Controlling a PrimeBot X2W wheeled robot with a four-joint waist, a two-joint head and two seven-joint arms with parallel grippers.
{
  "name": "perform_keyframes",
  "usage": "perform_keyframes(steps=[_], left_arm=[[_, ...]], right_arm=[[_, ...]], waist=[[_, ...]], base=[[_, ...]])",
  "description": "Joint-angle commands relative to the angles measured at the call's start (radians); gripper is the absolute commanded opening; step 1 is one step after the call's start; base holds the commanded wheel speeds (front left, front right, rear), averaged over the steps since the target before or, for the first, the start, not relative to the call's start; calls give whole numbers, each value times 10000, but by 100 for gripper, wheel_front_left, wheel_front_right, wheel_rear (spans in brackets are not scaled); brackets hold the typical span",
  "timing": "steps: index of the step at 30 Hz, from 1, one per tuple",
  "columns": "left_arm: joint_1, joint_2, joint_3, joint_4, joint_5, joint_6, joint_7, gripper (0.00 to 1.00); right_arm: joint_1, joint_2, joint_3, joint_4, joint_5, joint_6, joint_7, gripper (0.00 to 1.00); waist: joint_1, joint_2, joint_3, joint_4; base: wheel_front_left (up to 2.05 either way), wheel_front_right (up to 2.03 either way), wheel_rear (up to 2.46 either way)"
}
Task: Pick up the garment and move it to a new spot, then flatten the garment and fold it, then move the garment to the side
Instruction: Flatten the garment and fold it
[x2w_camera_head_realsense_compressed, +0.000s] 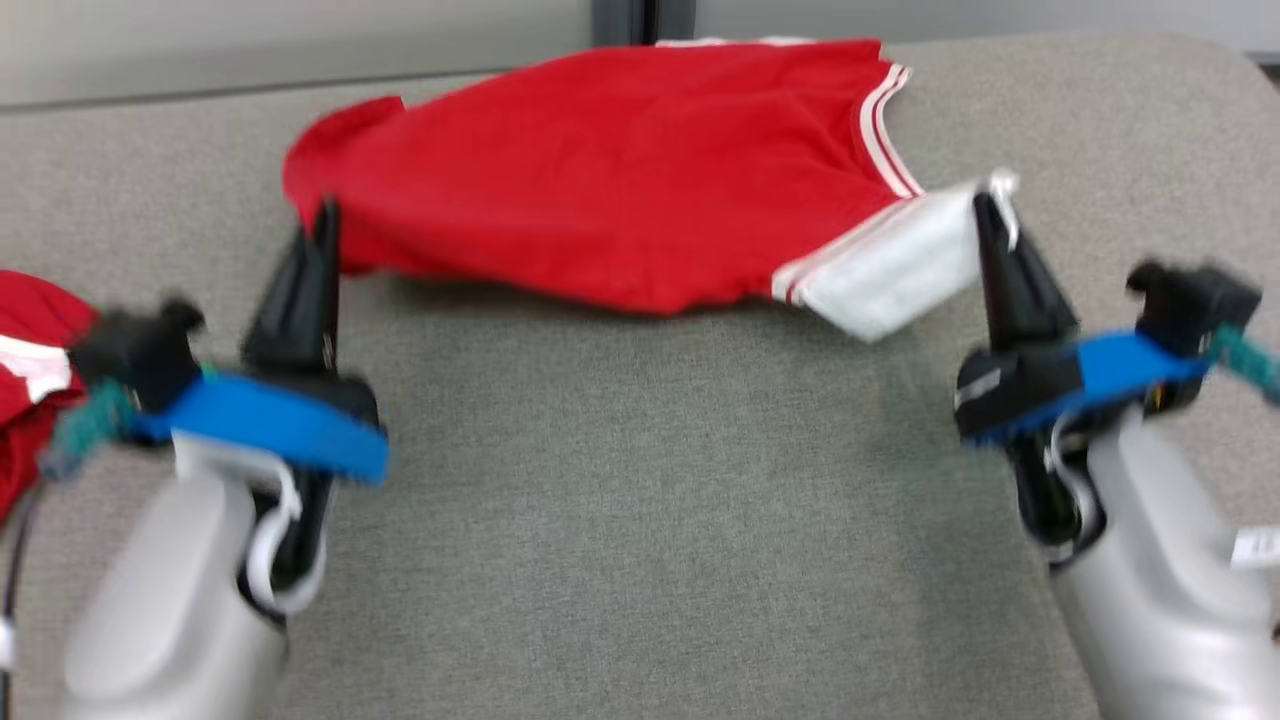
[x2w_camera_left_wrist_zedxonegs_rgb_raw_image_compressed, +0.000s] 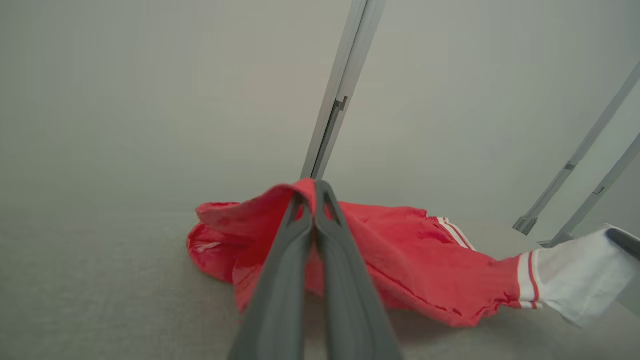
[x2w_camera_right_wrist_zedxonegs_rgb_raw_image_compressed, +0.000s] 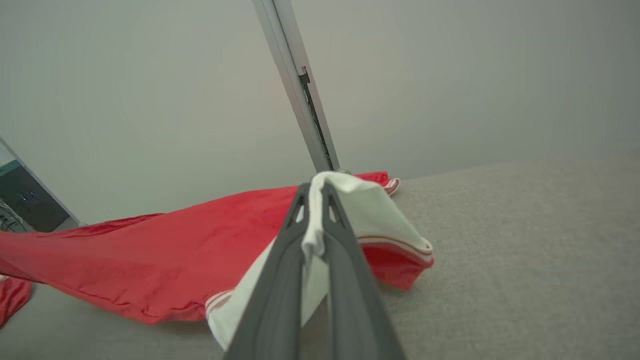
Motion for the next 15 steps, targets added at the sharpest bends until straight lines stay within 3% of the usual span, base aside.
perform_keyframes(steps=[1,2,15], left_arm=[[307,-53,130,-85,50,50,-43,0],[1267,-264,348,-394,150,76,-42,0],[5018,-1458,1517,-1116,472,128,-44,0]], right_arm=[[299,6,-41,-149,75,5,-34,0],[1283,74,-141,-507,121,5,-36,0],[6121,424,-1704,-2902,-123,5,638,0]], waist=[[3,2,-141,-53],[3,2,-374,18],[3,2,-1710,457]], base=[[0,0,0],[0,0,0],[0,0,0]])
